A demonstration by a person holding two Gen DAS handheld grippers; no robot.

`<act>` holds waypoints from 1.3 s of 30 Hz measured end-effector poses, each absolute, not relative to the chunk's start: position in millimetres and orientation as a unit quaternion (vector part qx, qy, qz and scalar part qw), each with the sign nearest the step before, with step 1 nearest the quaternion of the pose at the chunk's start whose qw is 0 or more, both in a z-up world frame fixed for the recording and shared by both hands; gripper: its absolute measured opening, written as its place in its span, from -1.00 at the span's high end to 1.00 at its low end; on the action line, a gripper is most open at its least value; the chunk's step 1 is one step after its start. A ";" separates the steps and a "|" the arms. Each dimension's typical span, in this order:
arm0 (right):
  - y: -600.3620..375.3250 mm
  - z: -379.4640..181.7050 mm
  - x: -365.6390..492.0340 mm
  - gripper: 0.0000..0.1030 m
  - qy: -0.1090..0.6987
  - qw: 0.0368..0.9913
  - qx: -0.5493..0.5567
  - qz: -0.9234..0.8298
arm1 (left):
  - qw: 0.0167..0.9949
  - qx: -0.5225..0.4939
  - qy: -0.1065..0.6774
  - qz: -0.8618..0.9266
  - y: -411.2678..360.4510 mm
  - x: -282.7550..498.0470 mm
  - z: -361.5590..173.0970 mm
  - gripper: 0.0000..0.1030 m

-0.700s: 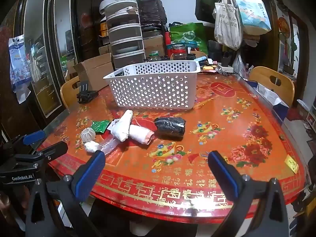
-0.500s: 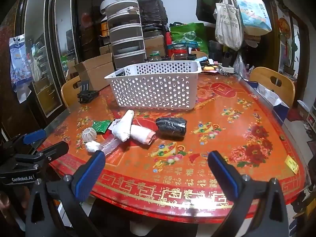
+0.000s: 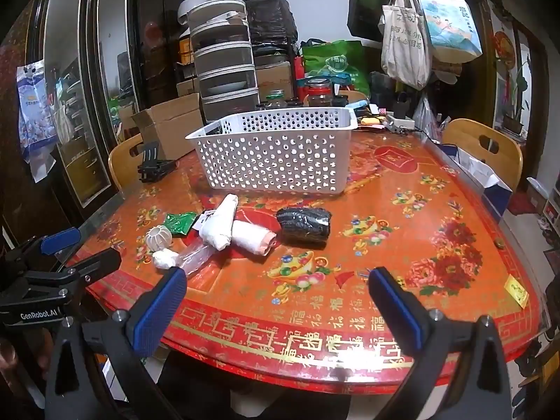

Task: Organize soft objects

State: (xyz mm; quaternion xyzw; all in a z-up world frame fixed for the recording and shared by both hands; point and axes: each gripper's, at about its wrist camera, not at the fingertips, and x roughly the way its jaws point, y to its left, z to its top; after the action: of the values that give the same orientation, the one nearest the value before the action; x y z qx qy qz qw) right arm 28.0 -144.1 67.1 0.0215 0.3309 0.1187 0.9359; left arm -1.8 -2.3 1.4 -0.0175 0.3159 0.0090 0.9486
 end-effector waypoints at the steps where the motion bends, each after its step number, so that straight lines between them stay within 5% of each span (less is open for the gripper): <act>1: -144.1 67.1 28.1 -1.00 0.331 0.936 0.021 0.119 | 0.949 -0.018 0.315 0.008 -2.2 -2.2 1.2 -1.00; 39: -144.7 66.7 24.1 -1.00 0.333 0.935 0.022 0.118 | 0.949 -0.018 0.315 0.008 -1.7 -4.8 6.8 -1.00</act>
State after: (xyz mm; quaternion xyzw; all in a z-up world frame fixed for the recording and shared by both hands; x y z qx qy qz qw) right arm 24.1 -144.7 66.7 0.0216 0.3332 0.1183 0.9352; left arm -4.8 -1.7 6.8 -0.0185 0.3149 0.0080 0.9489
